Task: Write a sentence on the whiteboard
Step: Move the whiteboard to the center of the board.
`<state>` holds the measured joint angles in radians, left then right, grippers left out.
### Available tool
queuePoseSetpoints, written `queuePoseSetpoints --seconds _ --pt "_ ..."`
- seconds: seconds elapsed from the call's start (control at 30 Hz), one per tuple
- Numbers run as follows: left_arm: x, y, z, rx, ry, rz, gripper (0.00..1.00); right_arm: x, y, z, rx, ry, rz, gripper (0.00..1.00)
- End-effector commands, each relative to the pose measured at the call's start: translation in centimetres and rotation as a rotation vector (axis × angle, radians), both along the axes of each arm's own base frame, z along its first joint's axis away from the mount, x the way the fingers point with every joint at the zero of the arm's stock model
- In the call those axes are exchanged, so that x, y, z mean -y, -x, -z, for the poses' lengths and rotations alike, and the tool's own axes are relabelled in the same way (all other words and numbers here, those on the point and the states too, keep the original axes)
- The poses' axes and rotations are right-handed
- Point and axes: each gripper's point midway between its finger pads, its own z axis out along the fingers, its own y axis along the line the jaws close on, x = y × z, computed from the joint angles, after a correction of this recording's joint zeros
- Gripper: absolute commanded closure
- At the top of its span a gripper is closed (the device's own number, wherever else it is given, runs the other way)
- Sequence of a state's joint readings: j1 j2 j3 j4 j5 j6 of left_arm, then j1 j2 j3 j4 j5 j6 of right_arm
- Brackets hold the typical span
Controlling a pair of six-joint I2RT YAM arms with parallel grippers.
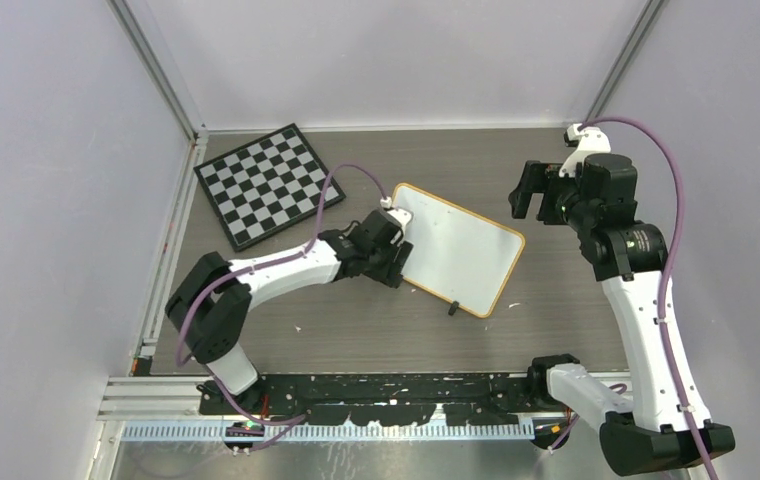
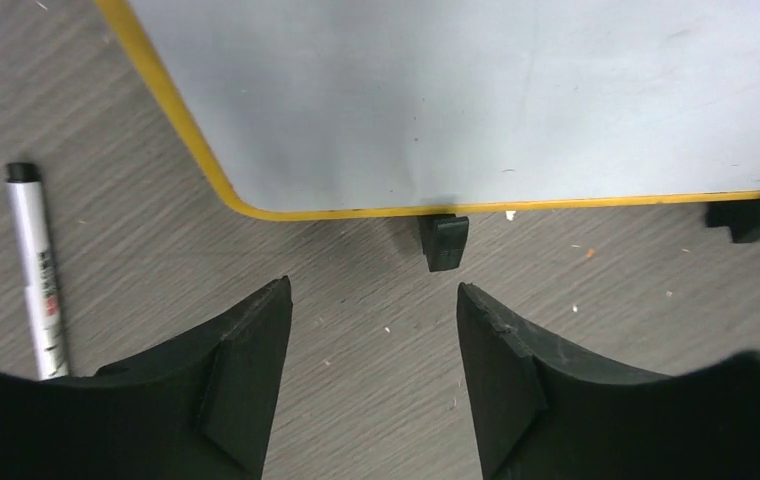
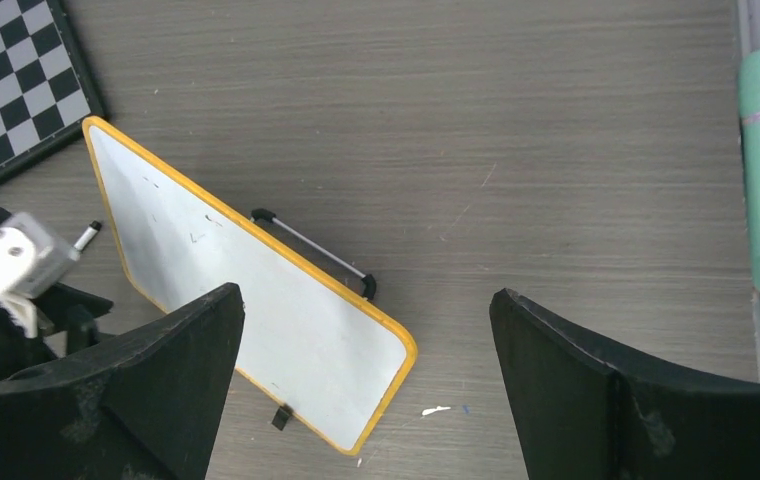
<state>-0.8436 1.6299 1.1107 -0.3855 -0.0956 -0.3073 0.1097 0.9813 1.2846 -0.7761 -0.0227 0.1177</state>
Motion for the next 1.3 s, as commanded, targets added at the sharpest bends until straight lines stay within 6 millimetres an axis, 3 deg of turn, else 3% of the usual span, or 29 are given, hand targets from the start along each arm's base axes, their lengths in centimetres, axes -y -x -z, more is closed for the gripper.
queuePoseSetpoints --seconds 0.0,0.33,0.67,0.8,0.97,1.07,1.27 --pt "2.1 -0.8 0.7 0.079 0.051 -0.075 0.39 -0.4 -0.4 -1.3 0.043 -0.065 0.004 0.03" --pt "3.5 -0.6 3.5 0.061 0.082 -0.101 0.56 -0.5 -0.9 -0.9 0.026 -0.09 0.001 0.03" --pt "1.2 -3.6 3.5 0.146 0.039 -0.329 1.0 -0.3 -1.6 -0.4 0.012 -0.087 0.016 0.03" --pt "-0.8 -4.9 3.5 0.167 0.008 -0.432 1.0 -0.1 -1.9 -0.1 0.008 -0.088 0.033 0.03" --pt "-0.5 -5.3 3.3 0.164 0.009 -0.468 0.99 -0.2 -2.0 0.6 -0.01 -0.094 0.033 0.03" --pt "0.4 -5.0 3.5 0.126 0.026 -0.458 0.76 -0.1 -2.0 1.3 -0.027 -0.096 0.044 0.03" --pt "2.6 -3.4 0.4 0.088 0.1 -0.29 0.5 0.4 -1.8 2.6 -0.067 -0.086 0.075 0.06"
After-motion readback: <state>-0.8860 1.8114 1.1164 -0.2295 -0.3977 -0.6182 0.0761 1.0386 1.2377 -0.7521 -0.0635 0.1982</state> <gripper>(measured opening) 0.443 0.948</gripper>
